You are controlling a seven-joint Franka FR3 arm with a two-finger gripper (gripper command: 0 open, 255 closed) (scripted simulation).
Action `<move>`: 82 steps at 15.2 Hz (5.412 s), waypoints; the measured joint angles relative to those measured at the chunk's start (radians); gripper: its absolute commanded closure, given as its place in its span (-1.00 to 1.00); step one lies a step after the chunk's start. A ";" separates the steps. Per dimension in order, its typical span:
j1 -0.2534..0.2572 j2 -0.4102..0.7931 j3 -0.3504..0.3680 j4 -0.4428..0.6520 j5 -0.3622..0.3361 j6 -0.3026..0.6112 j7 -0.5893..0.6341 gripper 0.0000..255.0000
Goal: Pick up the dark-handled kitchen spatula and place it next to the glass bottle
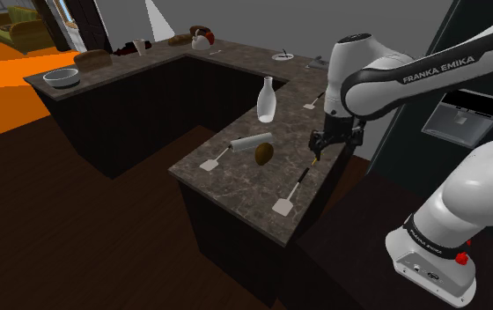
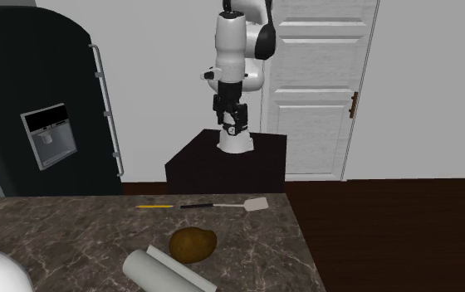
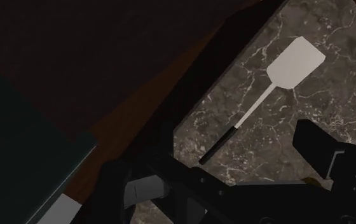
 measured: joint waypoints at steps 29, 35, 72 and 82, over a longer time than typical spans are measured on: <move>-0.067 0.938 -0.076 0.178 -0.763 0.833 1.235 -1.00; -0.067 0.938 -0.076 0.178 -0.763 0.833 1.235 1.00; -0.198 0.414 0.180 0.116 -0.106 0.424 0.724 1.00; -0.170 0.284 0.152 0.162 -0.043 0.257 0.670 1.00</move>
